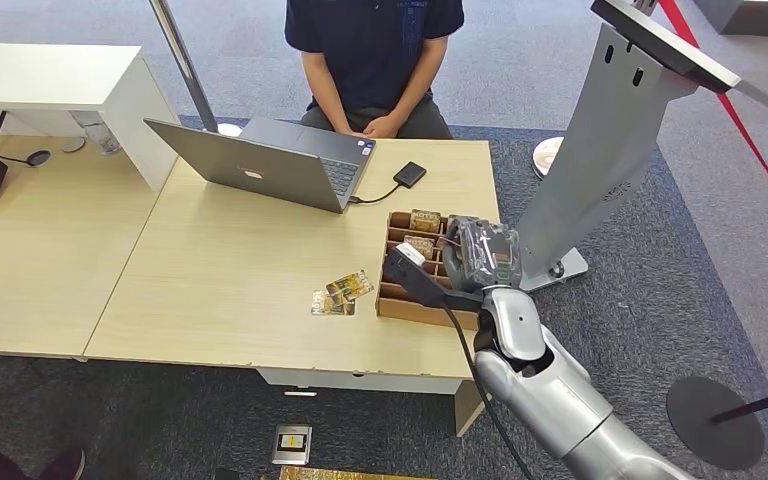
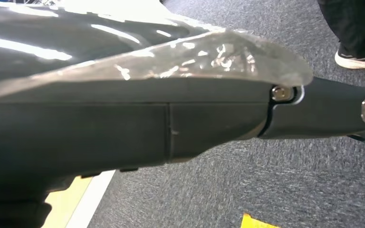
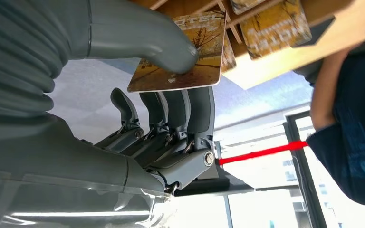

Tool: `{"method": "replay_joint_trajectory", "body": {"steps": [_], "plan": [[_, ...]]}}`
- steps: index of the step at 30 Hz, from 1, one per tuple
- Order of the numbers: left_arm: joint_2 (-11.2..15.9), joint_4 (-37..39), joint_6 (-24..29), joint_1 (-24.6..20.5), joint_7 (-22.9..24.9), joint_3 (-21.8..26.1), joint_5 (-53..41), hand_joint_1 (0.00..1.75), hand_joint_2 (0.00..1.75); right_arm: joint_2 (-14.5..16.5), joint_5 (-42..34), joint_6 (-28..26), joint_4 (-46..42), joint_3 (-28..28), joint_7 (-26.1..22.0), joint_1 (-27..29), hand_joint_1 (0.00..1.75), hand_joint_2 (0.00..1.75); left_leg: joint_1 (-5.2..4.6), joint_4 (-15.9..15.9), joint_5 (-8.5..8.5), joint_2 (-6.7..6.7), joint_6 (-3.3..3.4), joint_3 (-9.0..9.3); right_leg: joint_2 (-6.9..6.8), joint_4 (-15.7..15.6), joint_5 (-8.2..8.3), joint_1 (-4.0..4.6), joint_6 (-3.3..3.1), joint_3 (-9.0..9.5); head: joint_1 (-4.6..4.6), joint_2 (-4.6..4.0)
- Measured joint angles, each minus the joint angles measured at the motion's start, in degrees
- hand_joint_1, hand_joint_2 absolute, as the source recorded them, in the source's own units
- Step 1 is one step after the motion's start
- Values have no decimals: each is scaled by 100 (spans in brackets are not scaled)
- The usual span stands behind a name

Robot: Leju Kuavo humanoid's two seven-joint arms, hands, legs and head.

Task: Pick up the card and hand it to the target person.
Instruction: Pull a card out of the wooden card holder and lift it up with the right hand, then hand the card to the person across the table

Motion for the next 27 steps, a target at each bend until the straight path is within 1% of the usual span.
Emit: {"method": "replay_joint_trajectory", "body": {"steps": [8, 11, 16, 21, 27], "plan": [[0, 0, 3, 13, -2, 0, 8, 0, 0, -51, 28, -56, -610, -15, -60, 27, 138, 175, 0, 0, 0, 0, 0, 0, 0, 0, 0, 0, 0, 1, -1, 0], [0, 0, 2, 13, -2, 1, 5, 0, 0, -51, -8, -88, -757, -15, -137, 22, 141, 175, 0, 0, 0, 0, 0, -1, 0, 1, 0, 0, 0, 1, -1, 0], [0, 0, 2, 9, 21, 1, -15, 0, 0, 12, -182, -119, -872, -8, -308, -33, 140, 175, 0, 0, 0, -1, 0, -2, 0, 2, 0, 0, 0, 1, -1, 0], [0, 0, 2, -3, 65, 1, -51, 0, 0, 173, -436, -184, -817, 14, -510, -192, 141, 175, 0, 0, 0, -1, 0, -4, 0, 3, 0, 0, 0, 0, -1, 0], [0, 0, -1, -44, 100, 0, -103, 0, 0, 545, -804, -216, -286, 67, -828, -507, 137, 175, 1, -1, 2, -2, -2, -5, 0, 5, 0, 0, 0, 0, 0, 0]]}}
